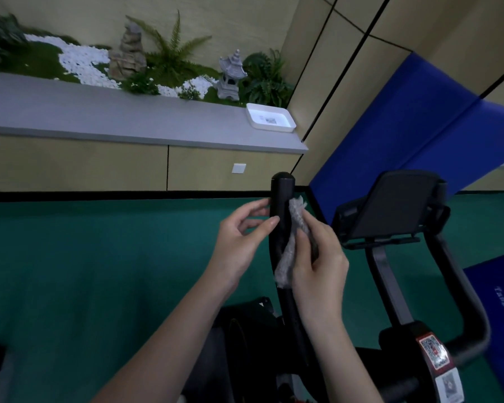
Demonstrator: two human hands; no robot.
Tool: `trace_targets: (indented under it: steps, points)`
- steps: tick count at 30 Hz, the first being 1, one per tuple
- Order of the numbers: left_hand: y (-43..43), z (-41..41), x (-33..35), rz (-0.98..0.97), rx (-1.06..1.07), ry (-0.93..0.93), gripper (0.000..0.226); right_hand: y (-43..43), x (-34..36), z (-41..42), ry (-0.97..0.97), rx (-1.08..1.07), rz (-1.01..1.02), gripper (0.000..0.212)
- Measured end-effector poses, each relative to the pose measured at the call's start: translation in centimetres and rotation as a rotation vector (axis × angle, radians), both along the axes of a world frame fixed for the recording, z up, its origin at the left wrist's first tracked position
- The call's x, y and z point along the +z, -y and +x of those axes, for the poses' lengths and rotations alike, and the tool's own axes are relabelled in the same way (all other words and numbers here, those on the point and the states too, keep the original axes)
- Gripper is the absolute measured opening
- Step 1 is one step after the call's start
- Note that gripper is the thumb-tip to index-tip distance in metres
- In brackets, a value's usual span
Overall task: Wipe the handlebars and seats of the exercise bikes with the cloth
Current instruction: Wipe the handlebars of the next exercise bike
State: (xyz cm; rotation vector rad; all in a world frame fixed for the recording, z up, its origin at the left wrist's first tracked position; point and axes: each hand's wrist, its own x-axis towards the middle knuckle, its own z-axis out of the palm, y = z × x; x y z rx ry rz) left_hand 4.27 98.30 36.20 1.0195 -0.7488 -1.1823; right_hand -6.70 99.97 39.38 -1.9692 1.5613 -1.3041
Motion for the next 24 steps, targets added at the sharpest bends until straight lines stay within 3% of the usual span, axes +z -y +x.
trace_targets:
  steps: [5, 9, 11, 15, 19, 24]
  points:
    - [-0.8, -0.3, -0.4, 0.052, 0.027, 0.0, 0.026, 0.9, 0.8, -0.9, -0.104, 0.052, -0.254, 0.03]
    - [-1.5, -1.4, -0.5, 0.094, 0.057, -0.036, 0.022, 4.7, 3.1, -1.1, -0.409, 0.353, -0.457, 0.032]
    - [-1.7, -1.8, -0.5, 0.122, 0.075, -0.055, 0.019, 5.9, 3.6, -1.3, -0.558, 0.521, -0.43, 0.032]
    - [-2.3, -2.3, -0.9, 0.139, 0.103, -0.055, 0.017, 6.4, 4.6, -2.3, -0.643, 0.817, -0.333, 0.024]
    - [-2.8, -2.9, -1.1, 0.129, 0.12, -0.091, 0.021, 7.9, 6.9, -1.6, -0.686, 0.916, -0.355, 0.023]
    - [-2.8, -3.6, -1.5, 0.172, 0.14, -0.19, 0.029, 8.0, 7.7, -0.4, -0.967, 1.097, -0.272, 0.02]
